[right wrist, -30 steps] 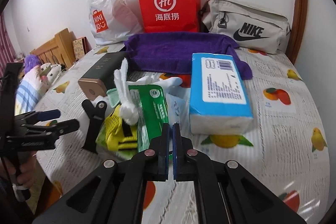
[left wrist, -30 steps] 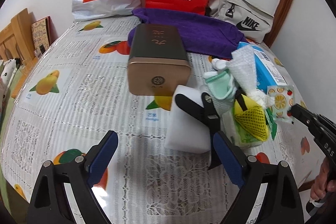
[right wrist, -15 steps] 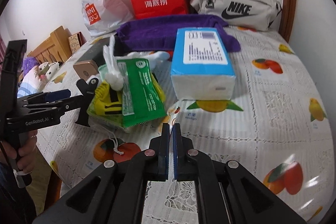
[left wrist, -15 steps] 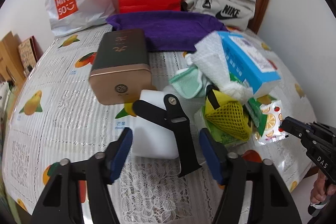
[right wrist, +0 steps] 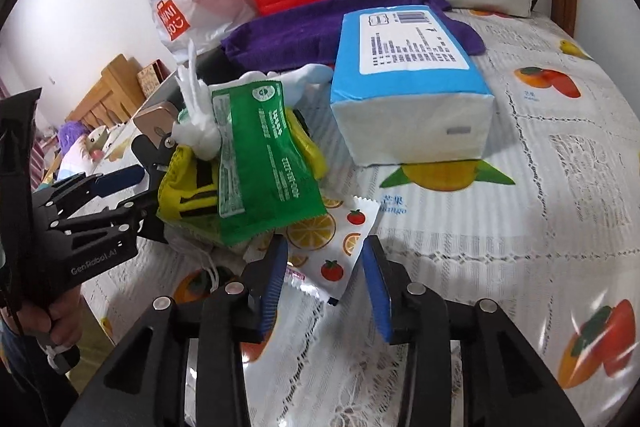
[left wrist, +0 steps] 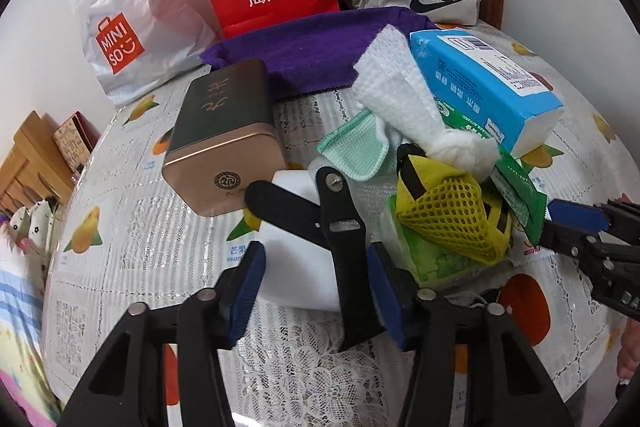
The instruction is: Organize soft objects
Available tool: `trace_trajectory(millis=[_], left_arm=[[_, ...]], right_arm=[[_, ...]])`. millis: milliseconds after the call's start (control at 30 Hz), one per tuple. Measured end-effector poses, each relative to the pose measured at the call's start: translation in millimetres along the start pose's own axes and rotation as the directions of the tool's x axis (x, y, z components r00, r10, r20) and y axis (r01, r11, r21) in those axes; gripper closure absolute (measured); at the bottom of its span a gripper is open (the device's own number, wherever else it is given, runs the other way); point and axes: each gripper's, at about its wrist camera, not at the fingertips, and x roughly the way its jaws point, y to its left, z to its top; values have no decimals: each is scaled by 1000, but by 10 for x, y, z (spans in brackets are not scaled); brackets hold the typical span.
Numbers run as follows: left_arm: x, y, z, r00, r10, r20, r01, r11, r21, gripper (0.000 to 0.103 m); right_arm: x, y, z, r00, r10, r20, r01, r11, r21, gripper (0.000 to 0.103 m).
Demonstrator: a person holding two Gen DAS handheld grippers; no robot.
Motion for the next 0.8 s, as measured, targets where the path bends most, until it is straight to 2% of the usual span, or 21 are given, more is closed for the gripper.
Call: trace_trajectory(millis=[67, 100, 133, 267, 500, 567, 600, 667, 700, 733, 800], left_arm=[[-23, 4, 7, 1000, -13, 8, 13, 1000, 1, 68], [-48, 10, 7, 999, -40, 12, 40, 999, -4, 78], [-65, 17, 11, 998, -59, 13, 59, 998, -10, 84], [-87, 45, 4, 996, -82, 16, 83, 996, -19, 86], [-210, 195, -25, 992, -116, 46, 119, 991, -64, 86], [-234, 242, -31, 991, -121, 55, 125, 989, -76, 86], [-236, 260, -37, 991, -119, 56, 123, 989, -82, 86], [-227, 300, -45, 992, -115, 55, 119, 989, -92, 87], [-229, 321, -60, 992, -113, 55, 117, 988, -97, 87], [-231, 342, -71, 992, -111, 55, 116, 988, -100, 87], [-235, 380, -93, 993, -108, 55, 113, 988, -108, 87]], right_arm=[[26, 43, -5, 999, -36, 13, 36, 999, -28, 75], [36, 80, -12, 998, -59, 19, 60, 997, -56, 90], [48, 103, -6, 997, -76, 21, 77, 994, -77, 99], [16, 35, -35, 996, -89, 23, 90, 993, -82, 102], [-241, -302, -135, 982, -189, 25, 189, 982, -17, 102], [-275, -357, -149, 980, -197, 9, 198, 980, -13, 99], [-292, -384, -154, 979, -204, 2, 204, 979, -5, 97], [-329, -437, -167, 981, -193, 3, 193, 981, 27, 75], [-355, -446, -181, 984, -178, 6, 177, 983, 48, 51], [-387, -441, -193, 987, -161, 20, 159, 985, 72, 34], [-418, -382, -208, 989, -137, 50, 132, 987, 91, 27]])
